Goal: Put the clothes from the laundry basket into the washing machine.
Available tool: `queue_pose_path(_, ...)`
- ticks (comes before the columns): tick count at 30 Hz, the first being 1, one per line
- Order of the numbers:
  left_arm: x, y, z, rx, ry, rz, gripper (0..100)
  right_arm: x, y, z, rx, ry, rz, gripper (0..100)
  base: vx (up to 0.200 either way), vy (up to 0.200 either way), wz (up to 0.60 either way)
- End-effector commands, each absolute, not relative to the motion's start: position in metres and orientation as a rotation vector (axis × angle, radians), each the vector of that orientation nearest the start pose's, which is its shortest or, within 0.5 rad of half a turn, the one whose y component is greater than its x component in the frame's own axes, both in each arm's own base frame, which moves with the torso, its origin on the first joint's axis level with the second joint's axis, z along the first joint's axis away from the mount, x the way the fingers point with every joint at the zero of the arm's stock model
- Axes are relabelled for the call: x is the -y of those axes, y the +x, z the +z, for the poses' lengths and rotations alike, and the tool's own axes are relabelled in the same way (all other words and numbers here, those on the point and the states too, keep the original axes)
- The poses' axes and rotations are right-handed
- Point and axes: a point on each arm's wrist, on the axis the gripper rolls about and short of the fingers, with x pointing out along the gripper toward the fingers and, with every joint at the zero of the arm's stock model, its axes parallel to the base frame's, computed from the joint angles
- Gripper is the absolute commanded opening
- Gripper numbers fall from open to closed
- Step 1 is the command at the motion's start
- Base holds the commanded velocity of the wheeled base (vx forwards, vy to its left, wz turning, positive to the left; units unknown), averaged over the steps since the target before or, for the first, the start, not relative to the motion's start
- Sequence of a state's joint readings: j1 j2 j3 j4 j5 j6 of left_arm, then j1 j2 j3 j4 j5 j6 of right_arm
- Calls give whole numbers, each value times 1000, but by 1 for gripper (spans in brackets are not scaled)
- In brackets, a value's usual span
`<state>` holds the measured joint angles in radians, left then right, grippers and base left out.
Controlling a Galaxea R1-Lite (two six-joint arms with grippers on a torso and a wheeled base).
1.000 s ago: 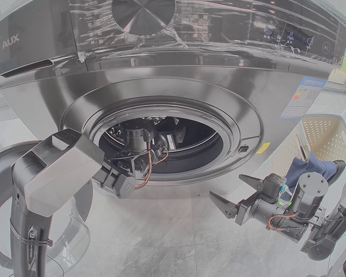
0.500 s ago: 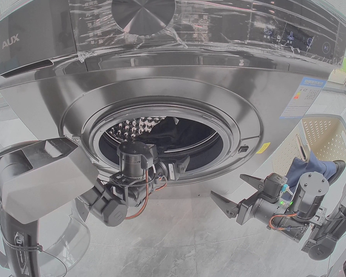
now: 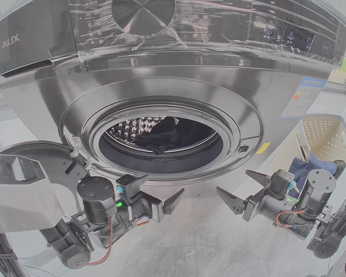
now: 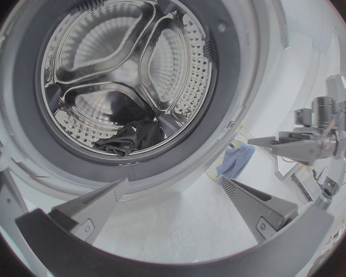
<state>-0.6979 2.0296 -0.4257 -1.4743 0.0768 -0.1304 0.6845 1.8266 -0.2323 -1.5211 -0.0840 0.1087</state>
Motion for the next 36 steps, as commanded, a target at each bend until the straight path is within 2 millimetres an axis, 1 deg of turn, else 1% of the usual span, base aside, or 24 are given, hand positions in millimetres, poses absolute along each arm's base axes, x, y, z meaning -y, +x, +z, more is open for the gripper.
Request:
queue_pose_path(1, 161, 189, 110, -81, -91, -632, 100, -138, 192, 119, -55, 83, 544, 100, 0, 0, 0)
queue_pose_path(2, 159, 188, 110, -81, -91, -632, 100, -137, 192, 119, -55, 83, 544, 100, 0, 0, 0)
queue_pose_path(3, 153, 182, 114, -72, -96, -628, 100, -137, 189, 120, -53, 86, 550, 100, 0, 0, 0)
queue_pose_path(5, 146, 173, 117, -66, -97, -628, 100, -137, 186, 120, -55, 87, 558, 100, 0, 0, 0)
queue_pose_path(6, 146, 173, 118, -65, -98, -628, 100, -137, 185, 120, -55, 87, 558, 100, 0, 0, 0)
queue_pose_path(9, 140, 163, 119, -64, -89, -637, 100, -134, 182, 122, -52, 88, 555, 100, -200, 0, 0)
queue_pose_path(15, 132, 152, 121, -61, -91, -641, 100, -126, 175, 122, -57, 83, 544, 100, -200, 0, 0)
queue_pose_path(16, 127, 147, 121, -63, -90, -640, 100, -122, 171, 121, -67, 79, 539, 100, 0, 0, 0)
queue_pose_path(21, 117, 138, 125, -49, -99, -632, 100, -110, 166, 121, -67, 79, 507, 100, 0, 0, 0)
queue_pose_path(24, 114, 135, 125, -46, -102, -629, 100, -106, 164, 122, -65, 80, 495, 100, -200, 0, 0)
queue_pose_path(27, 107, 129, 134, -7, -122, -624, 100, -99, 158, 124, -55, 84, 478, 100, -200, 0, 0)
queue_pose_path(28, 106, 128, 135, -4, -123, -622, 100, -98, 158, 125, -52, 85, 477, 100, 0, 0, 0)
queue_pose_path(30, 101, 122, 139, -3, -125, -607, 100, -91, 149, 126, -54, 84, 469, 100, 0, 0, 0)
queue_pose_path(31, 101, 122, 139, -3, -125, -607, 100, -91, 149, 126, -54, 84, 469, 100, 0, 0, 0)
queue_pose_path(32, 96, 117, 140, -12, -119, -597, 100, -87, 145, 127, -55, 84, 458, 100, 0, 0, 0)
queue_pose_path(36, 84, 104, 144, -27, -111, -592, 100, -78, 139, 131, -52, 85, 431, 100, 0, 0, 0)
